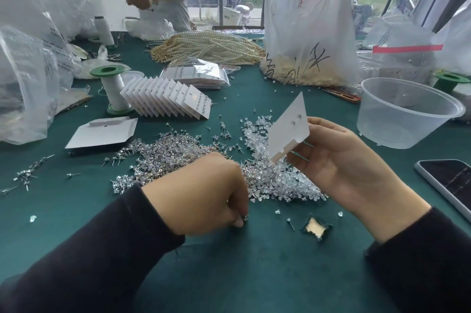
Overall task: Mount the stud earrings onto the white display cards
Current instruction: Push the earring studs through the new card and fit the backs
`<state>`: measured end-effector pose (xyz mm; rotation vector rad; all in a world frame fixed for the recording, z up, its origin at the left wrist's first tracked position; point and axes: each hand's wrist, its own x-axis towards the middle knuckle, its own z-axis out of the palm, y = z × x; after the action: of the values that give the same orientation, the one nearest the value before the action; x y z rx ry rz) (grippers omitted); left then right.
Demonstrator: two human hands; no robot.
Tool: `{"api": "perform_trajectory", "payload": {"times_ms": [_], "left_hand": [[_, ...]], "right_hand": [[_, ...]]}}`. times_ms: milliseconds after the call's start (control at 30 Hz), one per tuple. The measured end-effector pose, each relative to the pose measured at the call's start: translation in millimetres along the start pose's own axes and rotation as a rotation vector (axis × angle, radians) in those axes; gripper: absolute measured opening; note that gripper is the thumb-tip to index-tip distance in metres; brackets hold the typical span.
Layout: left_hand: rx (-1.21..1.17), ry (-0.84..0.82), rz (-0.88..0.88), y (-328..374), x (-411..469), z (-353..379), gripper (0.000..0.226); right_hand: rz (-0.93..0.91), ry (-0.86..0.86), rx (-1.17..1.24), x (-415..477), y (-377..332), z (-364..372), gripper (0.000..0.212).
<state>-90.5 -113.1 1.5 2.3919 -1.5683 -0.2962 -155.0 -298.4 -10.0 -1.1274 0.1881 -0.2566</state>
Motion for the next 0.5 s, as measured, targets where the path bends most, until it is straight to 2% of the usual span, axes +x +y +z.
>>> {"api": "perform_trajectory", "payload": {"times_ms": [200,333,500], "left_hand": [[0.056,0.027,0.022,3.5,0.8,4.6,0.013],[0.225,0.014,0.053,11.5,1.3,14.2,0.016],[0.342,0.016,0.055,22.3,1.2,20.1,0.013]], "right_hand": [[0.024,0.01,0.018,-1.0,-2.2,0.8,0.019],[0.034,0.003,0.049,-1.8,-3.6,1.3,0.024],[0.051,-0.003,0.064,-2.6,-3.4,1.2,0.016]]}}
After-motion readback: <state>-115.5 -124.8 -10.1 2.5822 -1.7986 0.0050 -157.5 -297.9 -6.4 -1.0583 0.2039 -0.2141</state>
